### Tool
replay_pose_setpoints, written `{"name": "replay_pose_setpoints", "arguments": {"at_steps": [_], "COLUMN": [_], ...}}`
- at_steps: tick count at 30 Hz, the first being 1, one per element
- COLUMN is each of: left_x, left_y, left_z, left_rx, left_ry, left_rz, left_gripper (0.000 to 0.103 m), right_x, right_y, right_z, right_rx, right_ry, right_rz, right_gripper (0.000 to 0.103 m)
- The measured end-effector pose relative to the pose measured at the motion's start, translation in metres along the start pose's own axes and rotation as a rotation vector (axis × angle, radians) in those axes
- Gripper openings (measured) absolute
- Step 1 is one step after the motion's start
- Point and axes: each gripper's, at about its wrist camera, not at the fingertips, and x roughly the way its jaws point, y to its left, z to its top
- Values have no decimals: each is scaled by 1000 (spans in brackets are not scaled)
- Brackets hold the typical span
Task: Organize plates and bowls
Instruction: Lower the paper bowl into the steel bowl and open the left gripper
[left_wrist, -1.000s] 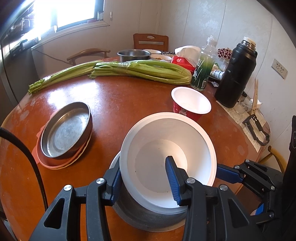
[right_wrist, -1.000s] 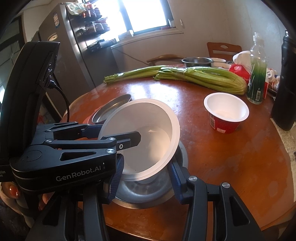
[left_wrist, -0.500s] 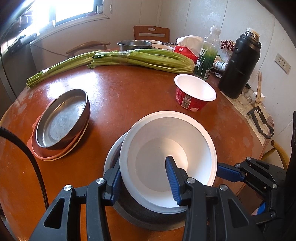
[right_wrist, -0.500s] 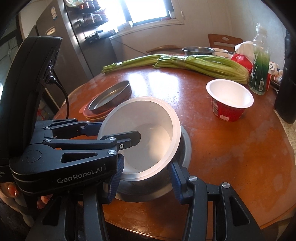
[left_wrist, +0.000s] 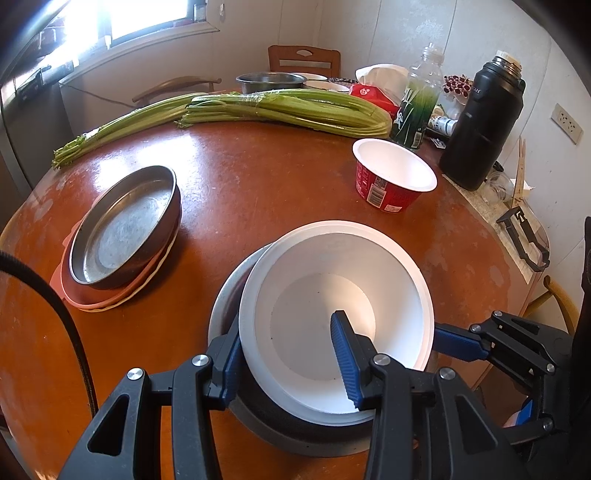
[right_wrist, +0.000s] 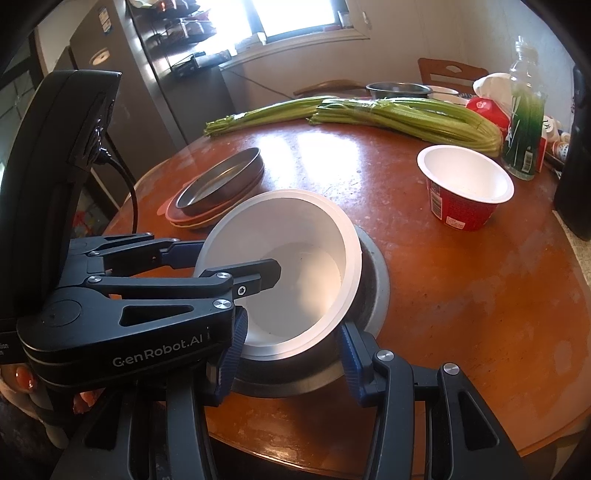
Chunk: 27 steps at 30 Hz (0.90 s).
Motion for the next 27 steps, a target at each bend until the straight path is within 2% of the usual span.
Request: {"name": "replay_pose_setpoints", "arguments": {"at_steps": [20,27], "left_x": [-1,-6], "left_y": [7,6], "left_z": [-3,-4], "left_rx": [-13,-13], "left_ry": [-4,-16], "left_rz": [3,1], "left_gripper": [44,44], "right_x": [0,-8], "right_y": [6,4], "right_z": [-2,-1], "right_rx": [-23,-32], "right_ry": [-3,-34], "right_rz": [-36,-89], "right_gripper": [51,51]}}
